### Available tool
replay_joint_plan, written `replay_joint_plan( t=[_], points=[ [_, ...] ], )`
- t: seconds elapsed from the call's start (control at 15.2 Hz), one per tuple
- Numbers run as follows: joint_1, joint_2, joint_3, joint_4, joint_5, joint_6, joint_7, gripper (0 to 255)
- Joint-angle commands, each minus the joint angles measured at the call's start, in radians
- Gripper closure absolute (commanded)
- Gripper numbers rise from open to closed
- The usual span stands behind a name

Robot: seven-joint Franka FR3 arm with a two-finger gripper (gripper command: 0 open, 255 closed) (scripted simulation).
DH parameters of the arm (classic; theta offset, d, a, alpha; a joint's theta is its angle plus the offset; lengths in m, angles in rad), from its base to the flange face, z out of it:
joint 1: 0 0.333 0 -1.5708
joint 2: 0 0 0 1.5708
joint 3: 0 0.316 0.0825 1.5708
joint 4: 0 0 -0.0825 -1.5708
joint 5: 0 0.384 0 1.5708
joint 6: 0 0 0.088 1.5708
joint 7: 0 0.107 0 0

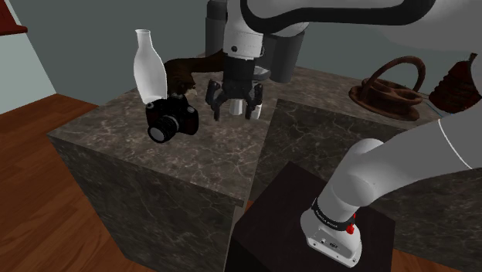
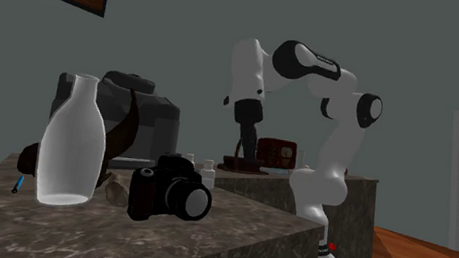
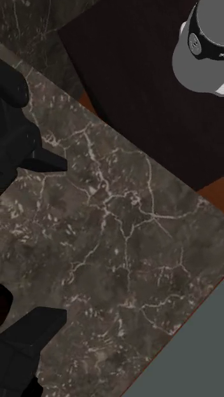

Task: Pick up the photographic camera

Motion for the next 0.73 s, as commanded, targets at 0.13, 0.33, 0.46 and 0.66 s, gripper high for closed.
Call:
replay_joint_plan(
  t=[0.13, 0.33, 0.46, 0.66],
  points=[
    [-0.034, 0.12, 0.082, 0.109, 0.014, 0.06, 0.201, 0],
    [-0.06, 0.219, 0.139, 0.2, -0.002, 0.103, 0.351, 0],
    [-0.077, 0.291, 0.175, 0.267, -0.024, 0.128, 0.452, 0],
    [-0.095, 0.405, 0.221, 0.375, -0.078, 0.158, 0.609, 0]
  ],
)
